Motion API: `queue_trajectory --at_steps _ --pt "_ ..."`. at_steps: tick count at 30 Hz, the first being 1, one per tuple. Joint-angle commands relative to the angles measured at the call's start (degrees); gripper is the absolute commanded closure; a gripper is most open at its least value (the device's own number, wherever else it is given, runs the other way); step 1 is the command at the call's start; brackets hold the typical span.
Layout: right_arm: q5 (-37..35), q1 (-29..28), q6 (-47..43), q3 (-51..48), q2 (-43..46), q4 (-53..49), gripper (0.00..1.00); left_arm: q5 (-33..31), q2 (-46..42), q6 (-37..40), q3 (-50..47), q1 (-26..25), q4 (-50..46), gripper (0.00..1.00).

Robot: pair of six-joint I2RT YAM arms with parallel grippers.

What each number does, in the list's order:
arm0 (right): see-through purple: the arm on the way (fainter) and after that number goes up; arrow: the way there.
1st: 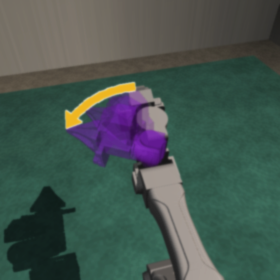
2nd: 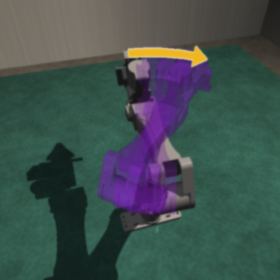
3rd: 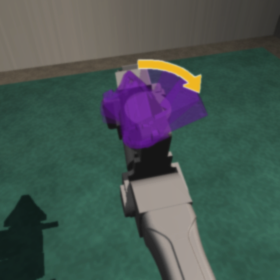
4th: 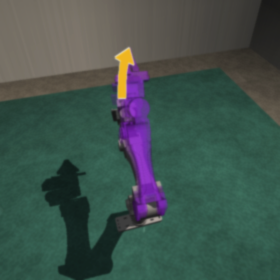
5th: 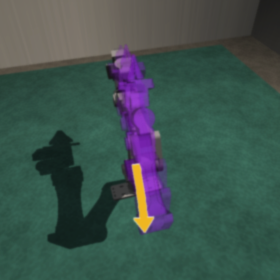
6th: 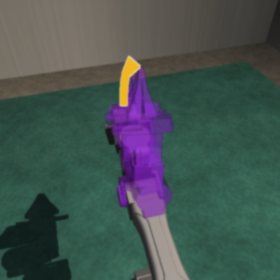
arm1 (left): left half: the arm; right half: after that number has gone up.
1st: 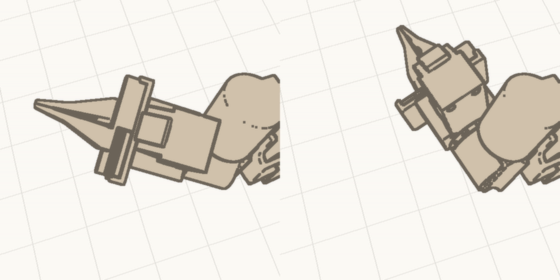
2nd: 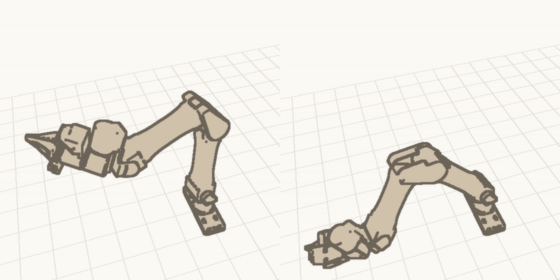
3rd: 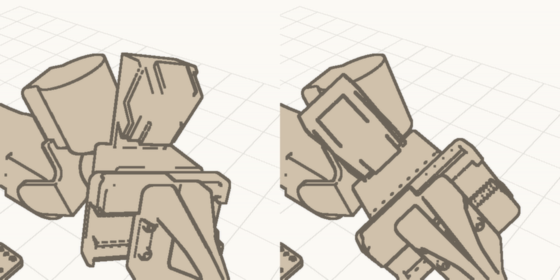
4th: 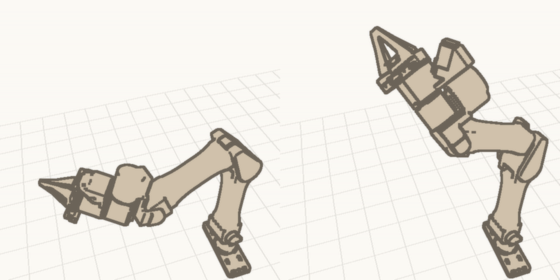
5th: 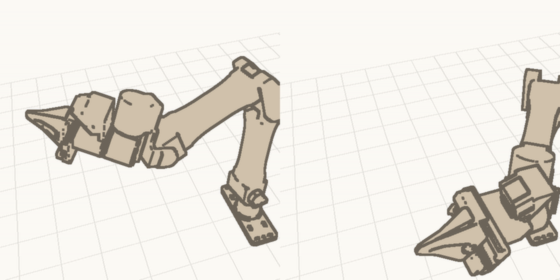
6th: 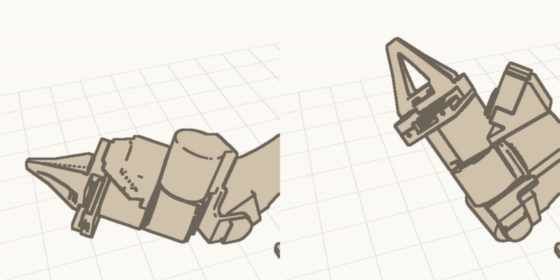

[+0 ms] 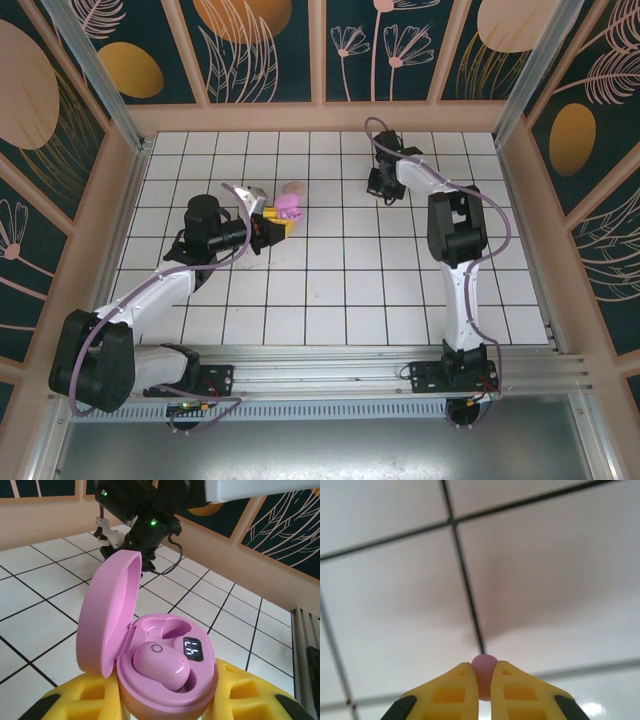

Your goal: Insert wireless bluetooth earbuds into charging case

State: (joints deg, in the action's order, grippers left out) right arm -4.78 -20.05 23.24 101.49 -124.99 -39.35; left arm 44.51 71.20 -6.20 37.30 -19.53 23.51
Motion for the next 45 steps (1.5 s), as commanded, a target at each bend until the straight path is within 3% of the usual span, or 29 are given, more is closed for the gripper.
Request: queue_trajectory --at_steps 1,9,16,25,45 --pt "-5.64 -4.63 -2.93 -4.93 12.15 -1.45 0.94 0.30 -1.23 1.90 0.84 -0.16 -0.57 0.89" --pt "-3.61 -12.61 -6.32 -17.32 30.85 2.69 0.94 1.67 -0.24 -0.60 -0.44 -0.19 4.19 0.89" --pt "-5.06 -22.69 -9.53 -16.11 37.86 1.17 0.95 2.20 -0.78 -1.45 -0.60 -0.16 4.94 0.89" --pt "-6.94 -32.92 -15.33 -8.76 36.15 1.92 0.95 2.22 -2.62 -0.52 -1.50 -0.19 3.69 0.89" --pt "-3.71 -34.39 -18.27 -7.47 31.46 0.38 0.96 2.20 -3.85 -1.99 -2.55 -0.25 4.93 0.89"
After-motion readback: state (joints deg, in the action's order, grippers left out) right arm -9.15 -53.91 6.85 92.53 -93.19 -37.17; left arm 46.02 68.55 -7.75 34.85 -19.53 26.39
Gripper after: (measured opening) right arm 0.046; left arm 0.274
